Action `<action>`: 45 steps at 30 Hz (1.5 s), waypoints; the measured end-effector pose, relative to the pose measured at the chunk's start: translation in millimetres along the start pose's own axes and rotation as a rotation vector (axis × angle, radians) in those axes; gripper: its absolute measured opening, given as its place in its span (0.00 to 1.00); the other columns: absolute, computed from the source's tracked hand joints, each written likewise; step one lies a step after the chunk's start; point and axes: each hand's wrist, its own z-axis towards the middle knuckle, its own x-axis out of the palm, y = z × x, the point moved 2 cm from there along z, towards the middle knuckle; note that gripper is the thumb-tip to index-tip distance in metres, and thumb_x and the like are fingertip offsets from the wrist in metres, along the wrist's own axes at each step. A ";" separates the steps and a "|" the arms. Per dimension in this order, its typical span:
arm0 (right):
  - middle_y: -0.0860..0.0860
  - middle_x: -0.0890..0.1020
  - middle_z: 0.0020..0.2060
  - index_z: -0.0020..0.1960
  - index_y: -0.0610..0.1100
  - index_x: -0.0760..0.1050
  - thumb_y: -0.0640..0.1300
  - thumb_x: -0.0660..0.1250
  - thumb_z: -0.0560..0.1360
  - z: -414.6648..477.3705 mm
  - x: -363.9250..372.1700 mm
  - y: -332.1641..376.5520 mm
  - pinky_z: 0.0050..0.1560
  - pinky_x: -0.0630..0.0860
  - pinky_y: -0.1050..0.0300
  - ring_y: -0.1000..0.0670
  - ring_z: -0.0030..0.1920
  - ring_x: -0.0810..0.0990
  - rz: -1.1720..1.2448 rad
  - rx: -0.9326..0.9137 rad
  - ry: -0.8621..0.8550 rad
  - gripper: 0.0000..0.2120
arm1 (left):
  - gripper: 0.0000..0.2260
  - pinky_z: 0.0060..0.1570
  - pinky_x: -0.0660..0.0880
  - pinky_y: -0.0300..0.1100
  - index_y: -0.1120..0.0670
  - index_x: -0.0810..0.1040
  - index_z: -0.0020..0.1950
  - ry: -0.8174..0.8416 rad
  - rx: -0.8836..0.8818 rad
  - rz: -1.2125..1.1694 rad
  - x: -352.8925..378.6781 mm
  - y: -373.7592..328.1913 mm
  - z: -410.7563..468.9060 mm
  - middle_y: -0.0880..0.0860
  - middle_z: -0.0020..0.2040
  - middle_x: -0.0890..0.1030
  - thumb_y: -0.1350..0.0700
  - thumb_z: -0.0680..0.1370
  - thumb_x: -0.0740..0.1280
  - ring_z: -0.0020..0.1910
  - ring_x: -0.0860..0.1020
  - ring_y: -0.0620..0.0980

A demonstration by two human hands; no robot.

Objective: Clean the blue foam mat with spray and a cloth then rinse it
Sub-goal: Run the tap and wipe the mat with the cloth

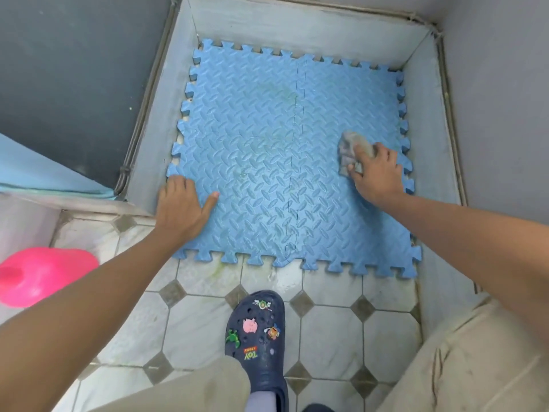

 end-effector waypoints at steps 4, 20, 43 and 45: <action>0.36 0.68 0.66 0.75 0.50 0.67 0.52 0.66 0.79 -12.4 -4.5 25.2 0.59 0.74 0.36 0.34 0.66 0.66 -0.006 0.039 0.039 0.26 | 0.33 0.76 0.48 0.61 0.52 0.53 0.81 0.093 0.167 0.005 19.2 -14.9 15.0 0.58 0.81 0.54 0.35 0.81 0.50 0.80 0.48 0.60; 0.42 0.69 0.62 0.75 0.50 0.70 0.49 0.78 0.71 -75.6 -10.1 12.8 0.49 0.75 0.51 0.46 0.55 0.71 0.191 -0.498 0.412 0.35 | 0.31 0.76 0.43 0.59 0.50 0.49 0.82 0.068 0.188 -0.070 28.8 -12.4 12.6 0.54 0.82 0.49 0.36 0.82 0.50 0.81 0.45 0.57; 0.41 0.70 0.61 0.70 0.51 0.69 0.52 0.70 0.76 -83.0 -16.3 80.8 0.46 0.73 0.46 0.42 0.57 0.72 0.120 -0.506 0.408 0.24 | 0.32 0.76 0.42 0.62 0.50 0.48 0.82 0.109 0.166 -0.092 25.7 -13.8 13.3 0.55 0.82 0.48 0.36 0.82 0.48 0.81 0.44 0.58; 0.41 0.71 0.61 0.71 0.51 0.68 0.50 0.70 0.76 -70.1 -19.9 67.3 0.49 0.75 0.44 0.39 0.58 0.74 0.145 -0.418 0.385 0.25 | 0.32 0.76 0.42 0.61 0.50 0.48 0.82 0.110 0.165 -0.091 25.2 -14.6 13.2 0.55 0.82 0.47 0.35 0.82 0.48 0.81 0.44 0.58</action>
